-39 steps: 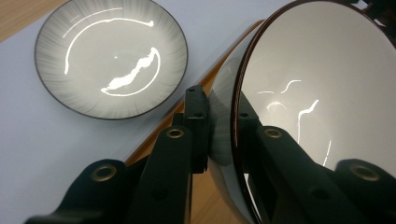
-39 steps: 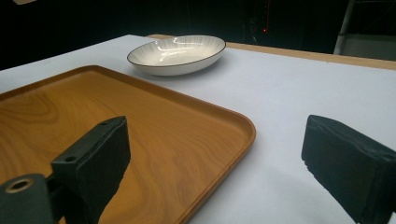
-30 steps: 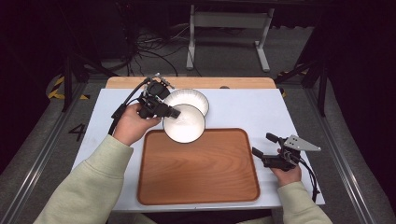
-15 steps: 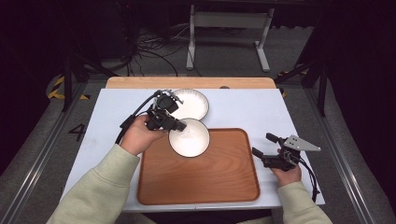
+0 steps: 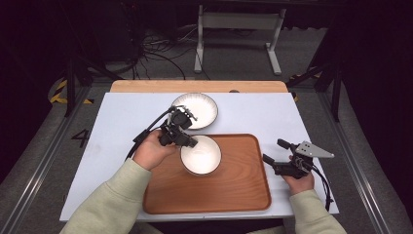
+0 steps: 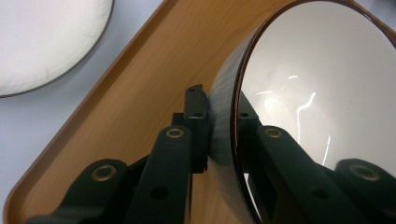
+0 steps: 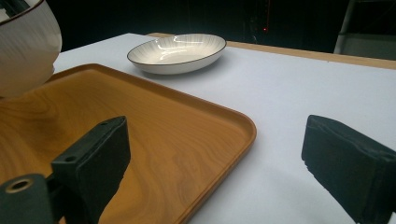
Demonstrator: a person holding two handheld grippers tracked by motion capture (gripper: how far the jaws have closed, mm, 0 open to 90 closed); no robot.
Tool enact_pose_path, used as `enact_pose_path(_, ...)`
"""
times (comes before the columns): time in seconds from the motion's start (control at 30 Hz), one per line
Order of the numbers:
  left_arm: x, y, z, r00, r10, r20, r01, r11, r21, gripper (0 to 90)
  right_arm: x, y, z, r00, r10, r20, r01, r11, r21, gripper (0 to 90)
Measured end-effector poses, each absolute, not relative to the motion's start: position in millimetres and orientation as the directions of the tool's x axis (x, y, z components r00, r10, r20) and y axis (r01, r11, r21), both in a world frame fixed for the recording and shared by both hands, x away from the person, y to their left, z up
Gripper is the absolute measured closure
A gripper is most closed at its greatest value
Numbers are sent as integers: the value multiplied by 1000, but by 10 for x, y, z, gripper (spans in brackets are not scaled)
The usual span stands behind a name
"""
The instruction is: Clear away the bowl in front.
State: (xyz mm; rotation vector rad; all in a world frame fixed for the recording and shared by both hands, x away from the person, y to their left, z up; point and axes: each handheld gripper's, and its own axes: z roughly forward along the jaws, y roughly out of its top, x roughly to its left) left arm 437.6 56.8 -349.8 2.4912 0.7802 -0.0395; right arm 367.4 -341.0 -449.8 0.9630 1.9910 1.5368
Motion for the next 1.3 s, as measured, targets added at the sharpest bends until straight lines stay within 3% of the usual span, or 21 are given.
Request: enact_pose_path(1.3,4357,328,-3921,834,514,-201,548,-733,403,822,3675,-3402,-4500,-668,741,71,257,140,956,84)
